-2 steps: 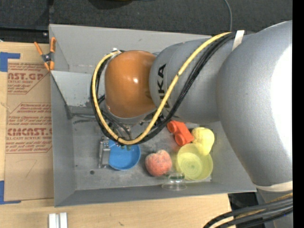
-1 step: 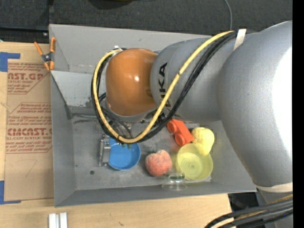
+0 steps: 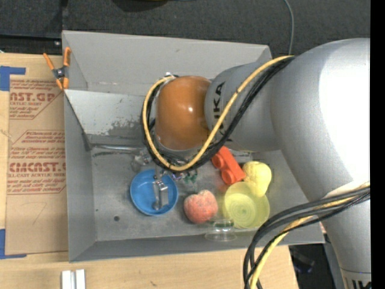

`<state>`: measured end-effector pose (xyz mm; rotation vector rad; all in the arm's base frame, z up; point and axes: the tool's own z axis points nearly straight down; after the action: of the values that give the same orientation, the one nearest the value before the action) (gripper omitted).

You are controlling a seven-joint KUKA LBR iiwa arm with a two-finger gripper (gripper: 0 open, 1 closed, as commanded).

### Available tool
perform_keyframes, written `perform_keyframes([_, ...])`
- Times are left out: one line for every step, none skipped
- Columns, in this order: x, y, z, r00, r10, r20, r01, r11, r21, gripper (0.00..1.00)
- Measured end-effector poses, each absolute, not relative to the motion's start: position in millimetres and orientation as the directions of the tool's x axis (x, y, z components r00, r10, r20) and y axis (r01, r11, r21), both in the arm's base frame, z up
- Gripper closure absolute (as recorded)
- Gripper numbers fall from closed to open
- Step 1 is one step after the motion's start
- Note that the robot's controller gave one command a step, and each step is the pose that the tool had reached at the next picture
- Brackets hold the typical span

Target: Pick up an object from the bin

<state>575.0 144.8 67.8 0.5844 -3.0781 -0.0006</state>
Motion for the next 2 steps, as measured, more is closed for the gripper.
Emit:
perform_keyframes([564.4,127.7,70.3,-0.985,-0.174,-0.003,-0.174,0.985,0.004,0.0])
perform_keyframes([575.9,145.3,68.4,-0.931,-0.366,0.004,-0.366,0.931,0.002,0.0])
